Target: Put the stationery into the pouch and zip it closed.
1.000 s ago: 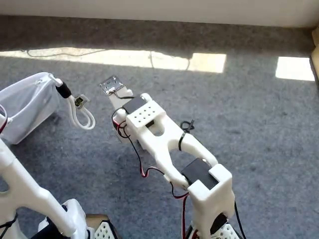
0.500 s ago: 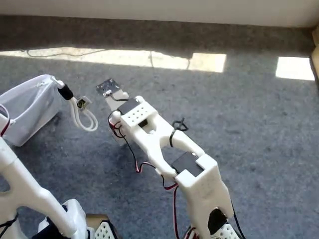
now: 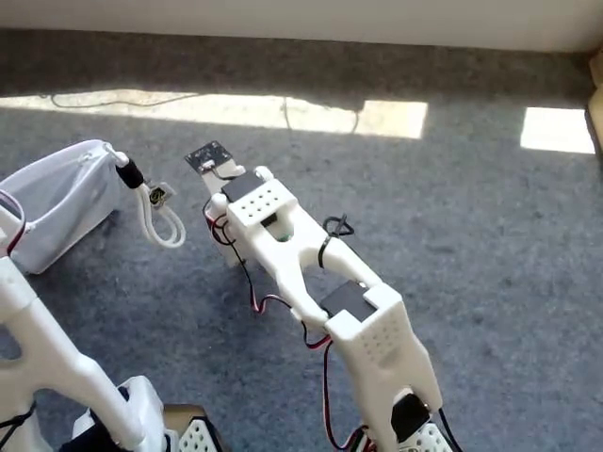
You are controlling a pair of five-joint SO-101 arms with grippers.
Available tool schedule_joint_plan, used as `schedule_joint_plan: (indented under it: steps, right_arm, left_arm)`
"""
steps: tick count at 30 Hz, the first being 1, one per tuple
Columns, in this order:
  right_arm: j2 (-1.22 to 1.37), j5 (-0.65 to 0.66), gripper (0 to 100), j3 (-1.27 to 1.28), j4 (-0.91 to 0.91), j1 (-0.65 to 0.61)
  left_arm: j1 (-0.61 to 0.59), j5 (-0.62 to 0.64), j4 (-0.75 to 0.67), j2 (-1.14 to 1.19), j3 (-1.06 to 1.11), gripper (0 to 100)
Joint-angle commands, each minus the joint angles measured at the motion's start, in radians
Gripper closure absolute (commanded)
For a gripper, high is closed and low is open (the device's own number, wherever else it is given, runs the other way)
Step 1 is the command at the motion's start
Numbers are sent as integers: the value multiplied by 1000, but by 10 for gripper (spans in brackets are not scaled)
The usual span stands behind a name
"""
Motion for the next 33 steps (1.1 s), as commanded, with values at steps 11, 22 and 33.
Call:
schedule_joint_plan:
  steps: [11,22,33]
  right_arm:
    - [-71,201,864,-242,111,77]
    - [-44,284,860,-265,21,143]
    - [133,284,860,-277,12,119]
  left_arm:
    - [27,12,-26,-44,-2,994]
    - [48,12,-23,-44,-1,994]
    - [47,12,-20,-44,-1,994]
